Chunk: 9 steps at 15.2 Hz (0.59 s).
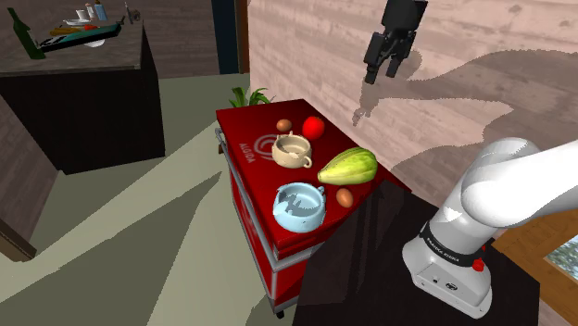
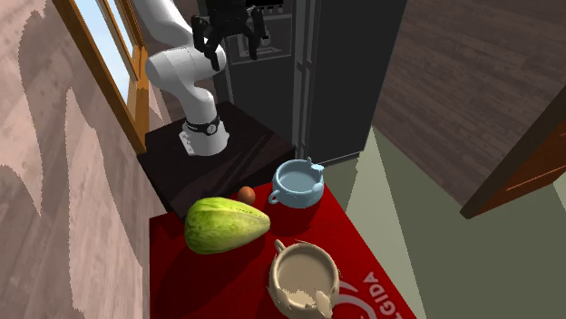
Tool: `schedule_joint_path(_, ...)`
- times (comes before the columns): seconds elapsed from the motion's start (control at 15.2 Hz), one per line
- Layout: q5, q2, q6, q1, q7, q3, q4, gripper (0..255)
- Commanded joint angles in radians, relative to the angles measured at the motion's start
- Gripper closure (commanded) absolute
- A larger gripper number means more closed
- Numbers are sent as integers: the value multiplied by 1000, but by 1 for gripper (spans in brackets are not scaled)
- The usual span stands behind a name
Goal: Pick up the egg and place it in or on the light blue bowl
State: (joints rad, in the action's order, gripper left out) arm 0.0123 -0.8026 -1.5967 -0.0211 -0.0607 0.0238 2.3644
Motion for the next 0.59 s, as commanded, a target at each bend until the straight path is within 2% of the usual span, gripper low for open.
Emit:
schedule_joint_path(0.0, 0, 0, 0, 0, 0, 0, 0, 0)
schedule_joint_path(0.53, 4, -39, -257, -10, 67, 71, 289, 0)
